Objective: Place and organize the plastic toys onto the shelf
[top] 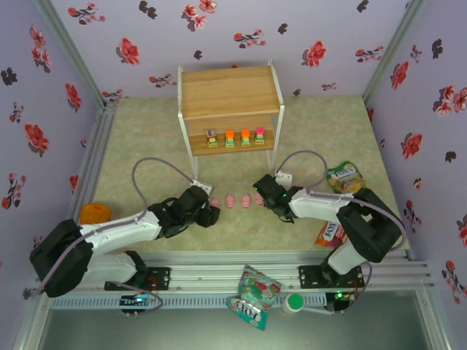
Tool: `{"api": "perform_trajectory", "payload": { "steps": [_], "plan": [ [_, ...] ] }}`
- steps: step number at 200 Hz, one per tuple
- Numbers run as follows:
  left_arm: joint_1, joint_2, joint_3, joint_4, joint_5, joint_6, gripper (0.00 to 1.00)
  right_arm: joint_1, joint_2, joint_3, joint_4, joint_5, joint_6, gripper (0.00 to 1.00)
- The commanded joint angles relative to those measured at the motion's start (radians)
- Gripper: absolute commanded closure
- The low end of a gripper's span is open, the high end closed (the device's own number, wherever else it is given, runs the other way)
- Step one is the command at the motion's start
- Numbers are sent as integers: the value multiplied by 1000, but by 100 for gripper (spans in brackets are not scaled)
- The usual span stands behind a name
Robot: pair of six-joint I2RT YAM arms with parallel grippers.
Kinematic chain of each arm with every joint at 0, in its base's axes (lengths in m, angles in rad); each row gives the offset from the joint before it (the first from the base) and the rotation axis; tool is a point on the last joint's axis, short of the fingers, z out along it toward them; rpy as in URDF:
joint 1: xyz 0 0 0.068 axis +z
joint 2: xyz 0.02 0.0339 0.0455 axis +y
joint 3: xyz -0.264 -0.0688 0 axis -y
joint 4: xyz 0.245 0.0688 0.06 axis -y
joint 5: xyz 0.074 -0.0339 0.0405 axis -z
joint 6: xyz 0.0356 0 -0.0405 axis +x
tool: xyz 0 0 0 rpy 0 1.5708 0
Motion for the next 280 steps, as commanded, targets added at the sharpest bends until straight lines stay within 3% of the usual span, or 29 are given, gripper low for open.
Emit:
{"api": "perform_trajectory", "payload": {
  "steps": [1, 97, 280],
  "plan": [
    [-5, 11, 26, 10, 8, 20, 37, -9, 10, -15, 10, -8, -16, 60],
    [-5, 13, 27, 7, 8, 20, 37, -17, 16, -21, 13, -13, -24, 60],
    [-5, 10, 27, 6, 8, 20, 37, -18, -95, 5, -76, 17, -46, 73]
  ]
}}
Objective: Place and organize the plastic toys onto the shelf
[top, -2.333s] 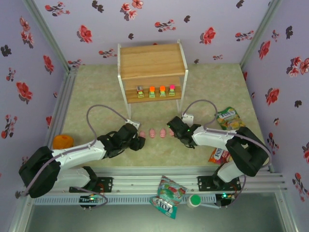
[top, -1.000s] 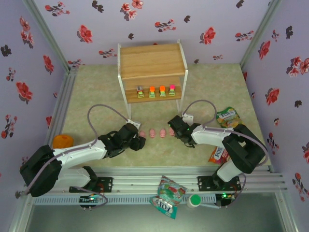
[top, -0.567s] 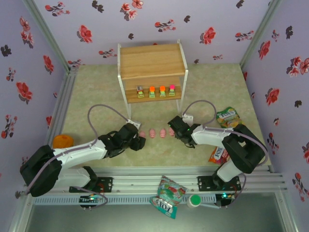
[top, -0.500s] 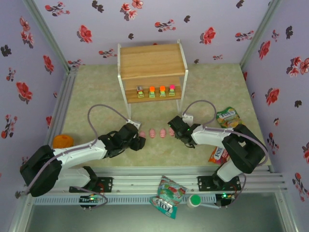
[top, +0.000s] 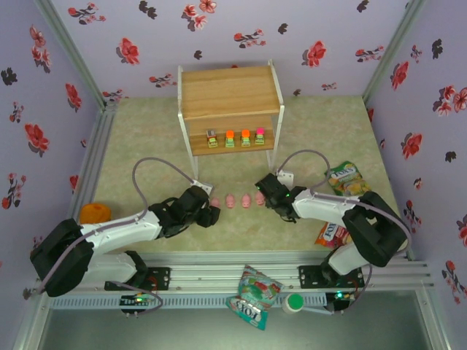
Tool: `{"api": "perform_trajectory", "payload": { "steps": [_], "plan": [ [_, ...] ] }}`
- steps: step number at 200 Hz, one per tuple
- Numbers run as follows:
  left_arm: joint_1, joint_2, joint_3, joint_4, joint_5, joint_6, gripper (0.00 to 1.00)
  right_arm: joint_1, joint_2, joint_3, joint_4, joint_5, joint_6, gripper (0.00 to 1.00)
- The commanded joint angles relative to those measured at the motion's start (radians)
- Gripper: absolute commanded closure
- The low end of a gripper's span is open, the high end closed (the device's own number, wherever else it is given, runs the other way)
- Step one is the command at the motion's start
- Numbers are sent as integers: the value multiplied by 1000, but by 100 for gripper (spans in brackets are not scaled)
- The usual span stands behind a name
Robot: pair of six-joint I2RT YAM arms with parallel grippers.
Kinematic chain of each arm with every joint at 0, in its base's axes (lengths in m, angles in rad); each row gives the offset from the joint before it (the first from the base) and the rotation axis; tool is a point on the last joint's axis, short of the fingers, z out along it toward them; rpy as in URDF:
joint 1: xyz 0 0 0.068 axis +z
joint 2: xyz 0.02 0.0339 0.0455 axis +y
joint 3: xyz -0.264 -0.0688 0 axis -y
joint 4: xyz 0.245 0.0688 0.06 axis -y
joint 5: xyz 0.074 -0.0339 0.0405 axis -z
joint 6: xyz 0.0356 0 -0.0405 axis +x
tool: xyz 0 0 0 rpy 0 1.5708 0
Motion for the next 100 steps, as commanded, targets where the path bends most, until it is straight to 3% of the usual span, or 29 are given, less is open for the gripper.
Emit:
{"api": "perform_trajectory", "payload": {
  "steps": [1, 100],
  "plan": [
    [-5, 5, 25, 7, 7, 20, 37, -7, -44, 14, -61, 27, -20, 73],
    [-14, -10, 21, 16, 12, 26, 37, -5, -212, 100, -223, 72, -58, 74]
  ]
}}
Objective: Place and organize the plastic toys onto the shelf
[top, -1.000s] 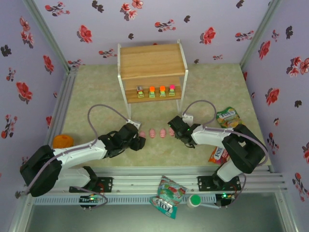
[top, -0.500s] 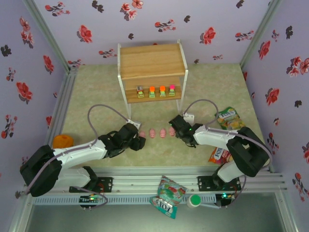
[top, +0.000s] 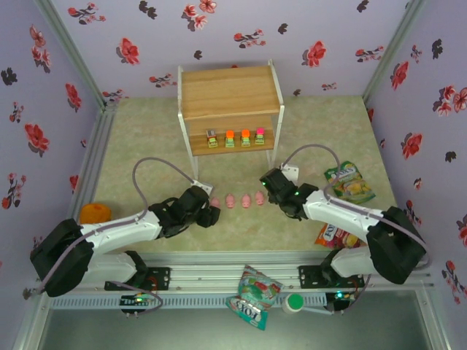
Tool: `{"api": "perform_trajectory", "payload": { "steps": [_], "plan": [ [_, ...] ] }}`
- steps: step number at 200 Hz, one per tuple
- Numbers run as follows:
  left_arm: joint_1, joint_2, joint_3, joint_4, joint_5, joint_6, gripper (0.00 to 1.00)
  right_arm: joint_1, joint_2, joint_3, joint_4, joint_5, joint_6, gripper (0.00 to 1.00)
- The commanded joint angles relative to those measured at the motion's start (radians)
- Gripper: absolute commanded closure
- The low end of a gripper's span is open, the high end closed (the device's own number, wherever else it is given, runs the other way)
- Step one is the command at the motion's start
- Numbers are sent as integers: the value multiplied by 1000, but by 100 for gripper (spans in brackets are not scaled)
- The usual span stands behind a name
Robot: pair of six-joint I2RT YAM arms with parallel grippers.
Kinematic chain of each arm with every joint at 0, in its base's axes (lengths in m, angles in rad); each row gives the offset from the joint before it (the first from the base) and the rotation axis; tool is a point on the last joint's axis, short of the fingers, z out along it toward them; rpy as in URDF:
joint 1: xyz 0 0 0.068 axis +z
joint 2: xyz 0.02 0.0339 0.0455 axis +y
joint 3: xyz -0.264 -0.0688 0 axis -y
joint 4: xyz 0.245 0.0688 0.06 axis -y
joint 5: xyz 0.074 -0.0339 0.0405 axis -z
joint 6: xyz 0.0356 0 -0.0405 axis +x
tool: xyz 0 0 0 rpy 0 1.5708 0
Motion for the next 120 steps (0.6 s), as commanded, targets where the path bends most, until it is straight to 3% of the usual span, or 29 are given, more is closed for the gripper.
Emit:
{"api": "perform_trajectory", "payload": {
  "steps": [1, 120],
  "plan": [
    [-11, -9, 21, 16, 12, 23, 37, -5, -47, 46, -82, 52, -30, 74],
    [-19, -10, 22, 14, 12, 29, 37, -5, -177, 229, -240, 117, -120, 74]
  ]
}}
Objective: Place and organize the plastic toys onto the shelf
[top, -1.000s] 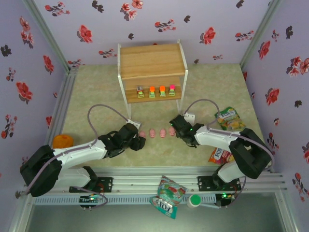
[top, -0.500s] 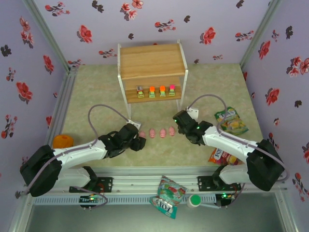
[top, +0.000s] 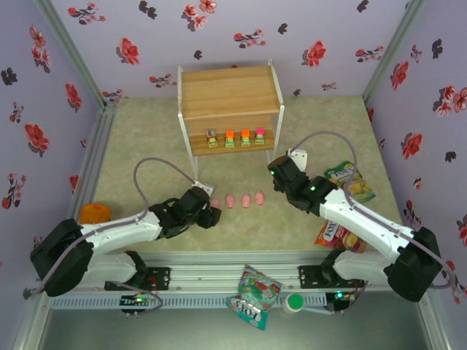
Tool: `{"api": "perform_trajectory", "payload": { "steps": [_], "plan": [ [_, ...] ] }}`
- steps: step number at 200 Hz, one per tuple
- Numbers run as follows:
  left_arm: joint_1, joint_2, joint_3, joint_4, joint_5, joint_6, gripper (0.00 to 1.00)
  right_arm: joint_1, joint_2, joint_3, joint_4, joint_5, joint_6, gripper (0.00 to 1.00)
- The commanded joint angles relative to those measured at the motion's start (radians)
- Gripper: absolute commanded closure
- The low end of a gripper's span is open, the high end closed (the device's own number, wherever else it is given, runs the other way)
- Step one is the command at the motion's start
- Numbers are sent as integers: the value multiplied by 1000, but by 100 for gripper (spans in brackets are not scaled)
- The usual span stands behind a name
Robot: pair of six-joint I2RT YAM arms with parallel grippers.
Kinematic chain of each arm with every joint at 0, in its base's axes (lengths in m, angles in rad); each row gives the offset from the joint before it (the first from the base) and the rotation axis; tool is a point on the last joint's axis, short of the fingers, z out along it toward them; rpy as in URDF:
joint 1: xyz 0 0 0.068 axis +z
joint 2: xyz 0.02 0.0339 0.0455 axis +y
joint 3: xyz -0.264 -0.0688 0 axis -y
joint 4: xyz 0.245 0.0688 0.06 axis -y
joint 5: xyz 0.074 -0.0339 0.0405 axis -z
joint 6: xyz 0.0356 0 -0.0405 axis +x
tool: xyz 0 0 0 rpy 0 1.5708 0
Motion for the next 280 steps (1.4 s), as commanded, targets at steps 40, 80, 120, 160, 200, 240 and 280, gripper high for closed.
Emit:
{"api": "perform_trajectory", "payload": {
  "steps": [40, 80, 120, 160, 200, 240, 280],
  "plan": [
    [-8, -16, 21, 15, 6, 26, 37, -4, -41, 122, -89, 55, -74, 74],
    [-12, -19, 21, 17, 6, 29, 37, -4, -57, 178, -106, 46, -108, 74],
    [-23, -35, 15, 25, 6, 37, 37, -4, -40, 272, -133, 48, -150, 74],
    [-33, -72, 1, 36, 5, 44, 37, 0, 1, 374, -148, 46, -194, 74],
    [-39, -107, -13, 45, 5, 49, 37, 8, 56, 487, -164, 45, -233, 73],
    [-39, -146, -25, 47, 2, 51, 36, 17, 119, 600, -184, 55, -272, 73],
    [-38, -172, -35, 48, -1, 54, 36, 18, 188, 720, -212, 60, -309, 74]
  ]
}}
